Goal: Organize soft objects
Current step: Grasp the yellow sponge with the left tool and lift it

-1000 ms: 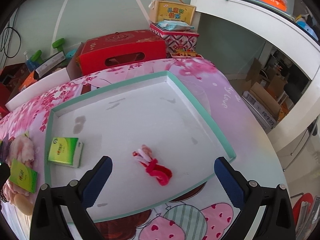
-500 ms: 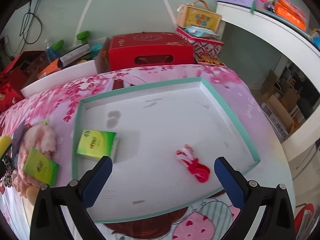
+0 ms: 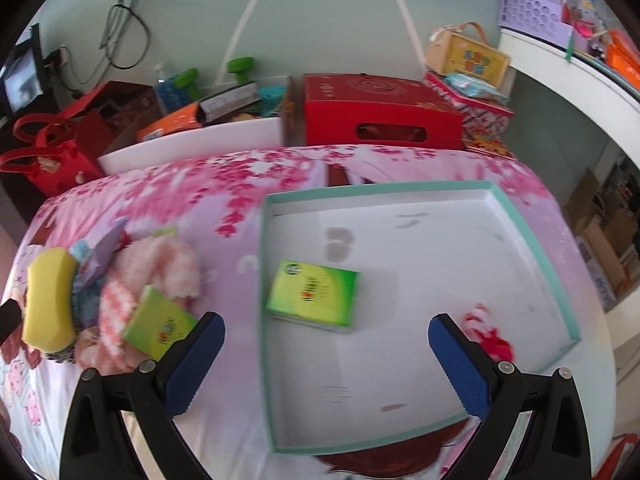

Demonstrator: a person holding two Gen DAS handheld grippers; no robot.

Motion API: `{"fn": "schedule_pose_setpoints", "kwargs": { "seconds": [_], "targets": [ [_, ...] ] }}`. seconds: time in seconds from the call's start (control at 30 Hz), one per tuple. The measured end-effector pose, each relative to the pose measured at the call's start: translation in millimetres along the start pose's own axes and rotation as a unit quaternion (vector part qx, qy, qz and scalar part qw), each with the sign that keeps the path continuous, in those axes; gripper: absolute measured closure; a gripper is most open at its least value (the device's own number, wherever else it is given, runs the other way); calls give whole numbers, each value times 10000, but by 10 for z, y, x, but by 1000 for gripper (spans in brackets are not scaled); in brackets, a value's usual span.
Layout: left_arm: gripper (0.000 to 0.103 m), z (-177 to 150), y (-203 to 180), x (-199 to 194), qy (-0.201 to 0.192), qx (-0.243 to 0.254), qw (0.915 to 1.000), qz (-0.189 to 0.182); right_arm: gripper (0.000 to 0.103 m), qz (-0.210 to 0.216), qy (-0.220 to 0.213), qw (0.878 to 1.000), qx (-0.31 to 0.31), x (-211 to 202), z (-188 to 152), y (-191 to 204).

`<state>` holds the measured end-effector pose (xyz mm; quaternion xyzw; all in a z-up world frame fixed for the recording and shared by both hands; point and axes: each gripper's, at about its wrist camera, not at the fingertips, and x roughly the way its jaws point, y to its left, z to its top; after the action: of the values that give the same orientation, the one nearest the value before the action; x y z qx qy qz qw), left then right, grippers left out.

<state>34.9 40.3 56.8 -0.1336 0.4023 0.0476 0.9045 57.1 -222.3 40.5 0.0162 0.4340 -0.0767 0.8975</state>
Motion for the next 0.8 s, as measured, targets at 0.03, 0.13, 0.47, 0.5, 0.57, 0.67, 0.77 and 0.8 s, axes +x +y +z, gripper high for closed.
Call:
{"fn": "schedule_pose_setpoints", "kwargs": {
  "seconds": [0.03,0.13,0.47,0.5,0.57,0.67,0.77,0.8],
  "targets": [
    [3,-3,32,5,-2,-52,10000,25,0,168,23,9998,-37,14,-5,49],
    [3,-16,103,36,13,-98,9999,40,0,456,57,9989,-89,41,-24,146],
    [3,-29,282,148,-27,-483,9988,68,0,889,-49,9947,-517,48,-89,502],
    [3,-30,302,155,-44,-534,9985,68,0,921,-14,9943,-535,56,-102,532],
    [3,-35,328,172,-52,-619,9980,60,0,1007,89,9935,-521,77,-127,561],
    [3,-49,320,217,39,-624,9980,-31,0,1185,130,9918,-458,88,-158,578],
    [3,-67,269,246,125,-492,9987,-50,0,1203,108,9918,-428,70,-189,587],
    [3,-69,245,245,126,-450,9989,-82,0,1203,115,9917,-443,62,-203,596]
  ]
}}
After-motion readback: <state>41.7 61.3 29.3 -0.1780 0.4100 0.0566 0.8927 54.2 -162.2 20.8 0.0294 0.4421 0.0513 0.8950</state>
